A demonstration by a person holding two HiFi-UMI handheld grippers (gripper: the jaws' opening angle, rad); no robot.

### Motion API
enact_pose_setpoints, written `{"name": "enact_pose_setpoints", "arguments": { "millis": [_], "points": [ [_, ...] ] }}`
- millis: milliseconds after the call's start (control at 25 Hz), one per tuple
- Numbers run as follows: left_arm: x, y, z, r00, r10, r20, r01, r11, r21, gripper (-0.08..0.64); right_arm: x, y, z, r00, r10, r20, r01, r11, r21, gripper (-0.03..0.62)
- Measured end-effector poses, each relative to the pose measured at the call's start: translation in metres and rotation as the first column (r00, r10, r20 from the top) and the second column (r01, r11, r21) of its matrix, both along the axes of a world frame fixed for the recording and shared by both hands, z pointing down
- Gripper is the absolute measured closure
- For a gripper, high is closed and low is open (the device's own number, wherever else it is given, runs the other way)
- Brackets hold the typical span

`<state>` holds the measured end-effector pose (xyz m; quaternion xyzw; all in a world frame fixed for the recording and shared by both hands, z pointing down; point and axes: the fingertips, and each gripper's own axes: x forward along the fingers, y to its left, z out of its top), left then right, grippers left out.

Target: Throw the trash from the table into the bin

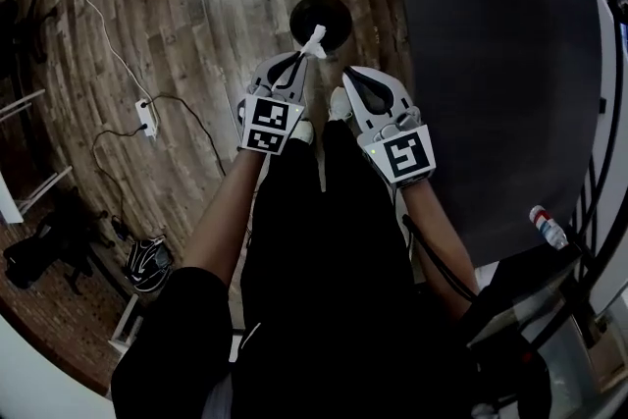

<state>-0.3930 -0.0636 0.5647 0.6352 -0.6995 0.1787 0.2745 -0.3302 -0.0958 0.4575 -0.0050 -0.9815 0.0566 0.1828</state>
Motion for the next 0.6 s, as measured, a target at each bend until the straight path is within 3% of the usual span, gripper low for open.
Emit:
{"name": "enact_pose_setpoints", "arguments": {
  "millis": [320,600],
  "points": [
    [-0.020,-0.018,0.059,0.999,0.030,-0.035,-0.031,0.999,-0.038,0.537,-0.023,0.002,0.048,0.999,-0.006,-0.053,0.003,0.998,-0.059,0.586],
    [-0.024,-0.022,0.173,0.991,0.068,-0.118,-0.078,0.993,-0.087,0.535,-0.030,-0.010,0.123,0.988,0.089,-0.126,-0.100,0.991,-0.084,0.586]
  ]
}}
